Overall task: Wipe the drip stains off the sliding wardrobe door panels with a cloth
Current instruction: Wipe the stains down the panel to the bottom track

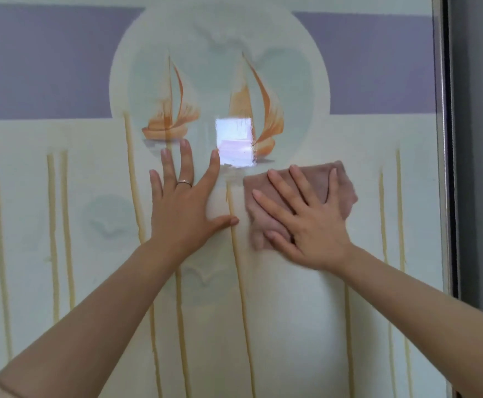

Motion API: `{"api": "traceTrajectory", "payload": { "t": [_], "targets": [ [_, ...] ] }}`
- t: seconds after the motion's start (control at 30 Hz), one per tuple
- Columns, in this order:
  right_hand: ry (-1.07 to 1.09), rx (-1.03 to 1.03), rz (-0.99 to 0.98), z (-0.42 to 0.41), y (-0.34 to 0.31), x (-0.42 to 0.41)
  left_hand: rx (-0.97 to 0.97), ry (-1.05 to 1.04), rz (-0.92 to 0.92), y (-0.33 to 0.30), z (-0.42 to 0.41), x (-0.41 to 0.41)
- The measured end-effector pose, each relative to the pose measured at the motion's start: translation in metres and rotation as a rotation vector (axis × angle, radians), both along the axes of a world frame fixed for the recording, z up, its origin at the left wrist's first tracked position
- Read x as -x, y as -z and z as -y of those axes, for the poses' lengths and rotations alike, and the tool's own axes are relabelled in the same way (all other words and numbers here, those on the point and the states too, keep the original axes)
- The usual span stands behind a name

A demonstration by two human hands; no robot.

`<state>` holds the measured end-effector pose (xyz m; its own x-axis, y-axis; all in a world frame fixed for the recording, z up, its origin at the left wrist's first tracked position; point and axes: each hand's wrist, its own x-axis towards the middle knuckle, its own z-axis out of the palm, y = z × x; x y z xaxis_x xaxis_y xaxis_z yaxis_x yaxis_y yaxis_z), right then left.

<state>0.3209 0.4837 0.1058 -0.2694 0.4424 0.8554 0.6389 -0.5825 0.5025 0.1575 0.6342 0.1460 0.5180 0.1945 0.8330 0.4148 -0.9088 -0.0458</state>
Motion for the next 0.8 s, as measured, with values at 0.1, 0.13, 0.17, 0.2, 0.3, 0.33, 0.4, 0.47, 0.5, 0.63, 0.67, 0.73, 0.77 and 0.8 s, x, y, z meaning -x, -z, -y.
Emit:
{"api": "traceTrajectory", "payload": {
  "t": [0.1,0.13,0.17,0.2,0.3,0.33,0.4,0.47,0.5,0.63,0.67,0.73,0.77,0.8],
  "targets": [
    [0.02,-0.187,-0.094,0.006,-0.051,-0.012,-0.011,-0.008,0.007,0.0,-0.002,-0.002],
    [0.018,-0.277,-0.159,0.003,-0.06,-0.012,-0.014,-0.012,0.004,0.002,-0.001,-0.003],
    [0.015,-0.341,-0.202,0.0,-0.06,-0.01,-0.018,-0.014,0.003,0.003,-0.001,-0.002],
    [0.013,-0.377,-0.215,-0.005,-0.053,-0.008,-0.02,-0.012,0.002,0.004,-0.001,-0.003],
    [0.021,-0.238,-0.131,-0.013,-0.007,0.001,-0.011,-0.01,-0.002,0.002,0.001,-0.001],
    [0.018,-0.133,-0.089,-0.01,0.01,0.003,-0.003,-0.009,-0.005,0.002,0.003,0.0],
    [0.004,0.029,-0.011,0.004,0.019,0.001,0.008,-0.007,0.0,0.0,0.004,0.001],
    [0.018,0.099,0.036,0.018,-0.005,-0.007,0.011,-0.012,-0.004,0.0,0.005,0.0],
    [0.03,0.091,0.034,0.023,-0.021,-0.011,0.008,-0.018,-0.009,0.0,0.005,0.0],
    [0.031,-0.178,-0.154,0.021,-0.06,-0.018,0.005,-0.04,-0.017,0.0,0.003,-0.001],
    [0.021,-0.263,-0.189,0.013,-0.056,-0.016,0.007,-0.041,-0.022,0.0,0.003,-0.001],
    [0.005,-0.341,-0.212,-0.001,-0.032,-0.01,0.008,-0.037,-0.023,0.001,0.003,-0.002],
    [0.002,-0.314,-0.189,-0.006,-0.014,-0.007,0.009,-0.037,-0.024,0.002,0.004,-0.001],
    [0.006,-0.261,-0.156,-0.007,0.003,-0.004,0.012,-0.033,-0.026,0.001,0.004,-0.001]
  ]
}}
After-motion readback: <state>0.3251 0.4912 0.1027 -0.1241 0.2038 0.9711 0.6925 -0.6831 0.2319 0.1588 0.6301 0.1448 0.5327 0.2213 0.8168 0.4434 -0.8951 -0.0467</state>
